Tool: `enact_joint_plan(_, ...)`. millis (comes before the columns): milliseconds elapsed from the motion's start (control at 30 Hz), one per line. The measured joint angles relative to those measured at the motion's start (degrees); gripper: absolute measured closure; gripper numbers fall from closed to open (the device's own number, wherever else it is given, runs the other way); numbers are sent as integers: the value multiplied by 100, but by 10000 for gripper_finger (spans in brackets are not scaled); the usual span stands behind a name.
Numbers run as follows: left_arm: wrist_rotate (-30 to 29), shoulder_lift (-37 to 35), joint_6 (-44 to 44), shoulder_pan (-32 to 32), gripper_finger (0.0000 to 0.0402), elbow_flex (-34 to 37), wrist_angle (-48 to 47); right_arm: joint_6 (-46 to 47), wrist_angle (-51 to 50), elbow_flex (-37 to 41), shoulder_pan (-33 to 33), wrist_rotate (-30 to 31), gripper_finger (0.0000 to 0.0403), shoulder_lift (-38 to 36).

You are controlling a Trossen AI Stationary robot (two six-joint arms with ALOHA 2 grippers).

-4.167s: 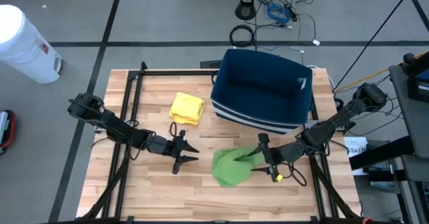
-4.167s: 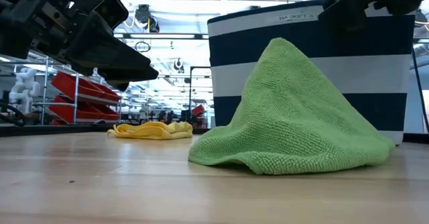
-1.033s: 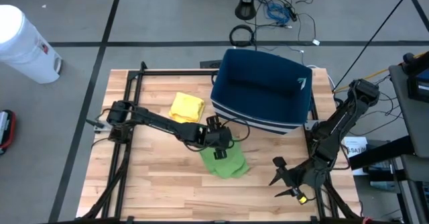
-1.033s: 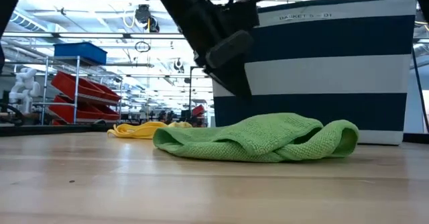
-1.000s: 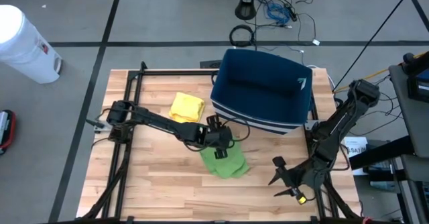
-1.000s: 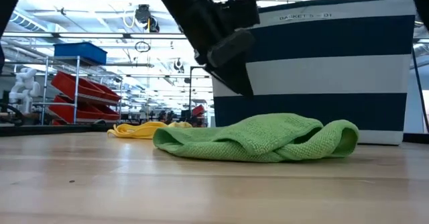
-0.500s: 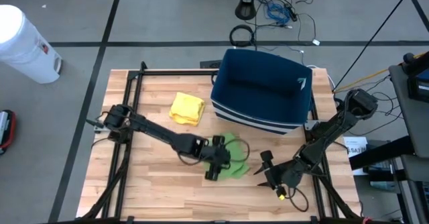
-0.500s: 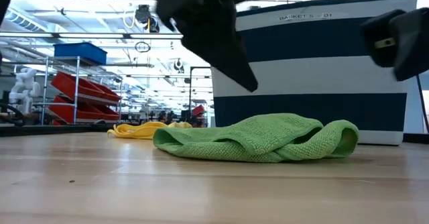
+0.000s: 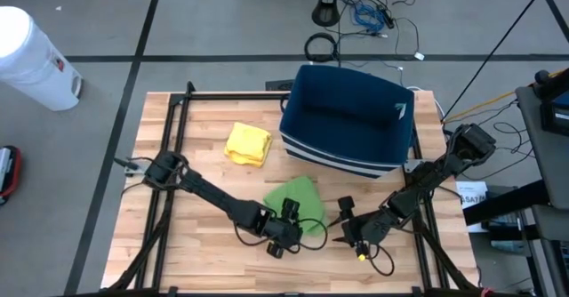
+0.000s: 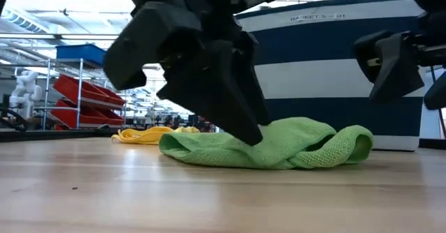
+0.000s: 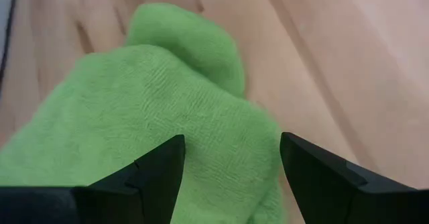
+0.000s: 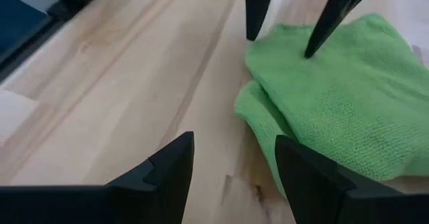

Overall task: Fold towel
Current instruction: Fold the green towel

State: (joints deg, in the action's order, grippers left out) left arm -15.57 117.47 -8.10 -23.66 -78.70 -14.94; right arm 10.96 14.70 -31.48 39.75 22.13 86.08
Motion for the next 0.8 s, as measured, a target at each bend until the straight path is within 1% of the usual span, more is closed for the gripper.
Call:
enact_joint_plan(133, -56, 81, 27, 32, 150, 1, 10, -23, 91, -7, 2, 0, 207, -10)
enact_joint_plan(200, -215, 113, 155, 66, 155, -2, 56, -15, 98, -7, 0, 0, 207, -10)
enact_joint_plan(267, -255, 120, 266, 99, 168, 0, 51, 15, 95, -7, 2, 0, 207, -10)
enact_joint_plan(467, -320, 118, 330, 206, 226, 0, 177, 127, 11, -4, -11, -2, 207, -10)
enact_joint_plan(500, -287, 118, 335, 221, 233, 0, 179, 160, -13, -4, -15, 0, 207, -10)
enact_joint_plan(633, 288, 118, 419, 281, 242, 0, 397, 206, -41, -4, -40, 2, 207, 49)
enact_joint_plan(800, 376, 118, 444, 280, 243, 0, 605, 208, 39, -6, -153, 1, 207, 243)
